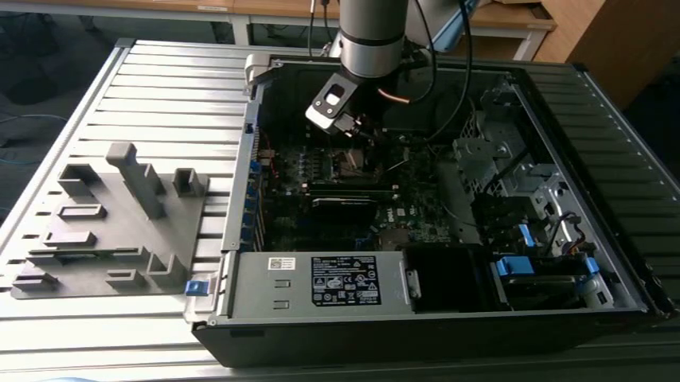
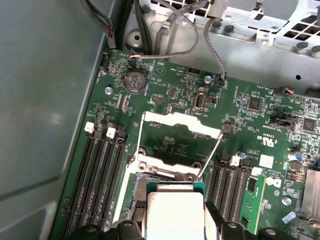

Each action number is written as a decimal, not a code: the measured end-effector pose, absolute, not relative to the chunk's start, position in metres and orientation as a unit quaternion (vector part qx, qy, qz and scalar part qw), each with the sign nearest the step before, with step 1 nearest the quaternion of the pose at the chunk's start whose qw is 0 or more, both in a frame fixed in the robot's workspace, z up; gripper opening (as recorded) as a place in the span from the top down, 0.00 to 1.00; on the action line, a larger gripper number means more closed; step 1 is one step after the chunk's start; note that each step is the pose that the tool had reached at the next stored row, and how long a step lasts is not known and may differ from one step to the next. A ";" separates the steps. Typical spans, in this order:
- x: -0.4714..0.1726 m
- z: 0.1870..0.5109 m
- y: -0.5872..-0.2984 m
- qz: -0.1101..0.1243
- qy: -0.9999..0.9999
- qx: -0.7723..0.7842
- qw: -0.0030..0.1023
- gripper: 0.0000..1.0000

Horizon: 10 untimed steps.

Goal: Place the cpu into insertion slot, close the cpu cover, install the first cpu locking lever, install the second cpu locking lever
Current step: 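Place the cpu into insertion slot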

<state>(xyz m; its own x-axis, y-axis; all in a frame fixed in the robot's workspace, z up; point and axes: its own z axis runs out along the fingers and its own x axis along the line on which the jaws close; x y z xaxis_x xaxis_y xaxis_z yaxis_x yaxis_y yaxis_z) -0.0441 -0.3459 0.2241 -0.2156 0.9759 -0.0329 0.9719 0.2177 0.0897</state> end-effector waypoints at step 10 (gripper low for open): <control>-0.044 0.225 -0.346 0.024 0.767 0.640 0.041 0.46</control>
<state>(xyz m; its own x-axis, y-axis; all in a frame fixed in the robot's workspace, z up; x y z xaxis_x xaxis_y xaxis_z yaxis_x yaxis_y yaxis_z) -0.0439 -0.3458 0.2248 -0.1786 0.9834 -0.0327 0.9794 0.1809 0.0893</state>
